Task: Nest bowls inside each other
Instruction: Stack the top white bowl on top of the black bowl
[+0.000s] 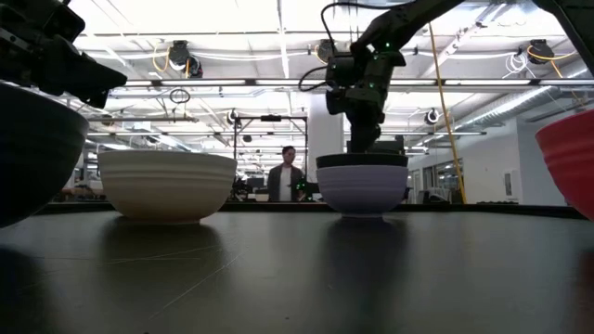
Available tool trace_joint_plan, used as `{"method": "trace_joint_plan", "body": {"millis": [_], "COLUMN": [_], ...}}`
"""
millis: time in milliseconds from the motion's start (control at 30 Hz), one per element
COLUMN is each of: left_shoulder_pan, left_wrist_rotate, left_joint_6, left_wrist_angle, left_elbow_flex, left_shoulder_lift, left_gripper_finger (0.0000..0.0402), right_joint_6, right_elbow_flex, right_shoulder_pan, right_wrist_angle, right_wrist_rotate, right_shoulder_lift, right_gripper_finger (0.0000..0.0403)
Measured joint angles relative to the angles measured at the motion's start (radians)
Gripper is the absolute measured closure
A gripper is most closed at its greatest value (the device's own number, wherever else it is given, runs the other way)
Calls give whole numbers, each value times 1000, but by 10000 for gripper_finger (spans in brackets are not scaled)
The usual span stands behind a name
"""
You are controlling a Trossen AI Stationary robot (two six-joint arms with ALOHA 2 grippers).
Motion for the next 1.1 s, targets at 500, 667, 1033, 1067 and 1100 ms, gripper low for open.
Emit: {"method": "trace_joint_plan", "body": {"millis": [500,667,1033,1067,1100], "left_shoulder_pan": [0,0,0,0,0], "left_wrist_rotate": [0,0,0,0,0], "left_joint_6": [0,0,-6,-6,-9], "left_wrist_angle": [5,8,8,8,8], "left_elbow_flex": [0,0,0,0,0], "left_shoulder_lift": [0,0,0,0,0], "left_gripper_finger": [376,376,376,376,376], "right_joint_6": [14,18,88,89,88], "right_elbow_flex": [0,0,0,0,0], "right_shoulder_pan": [0,4,15,20,28], "right_wrist_angle": [12,10,153,176,190], "right_wrist_rotate": [-1,-2,-196,-209,-210], "right_shoulder_lift": [-81,-81,-89,-94,-98], "right_gripper_finger": [367,393,402,402,402]}}
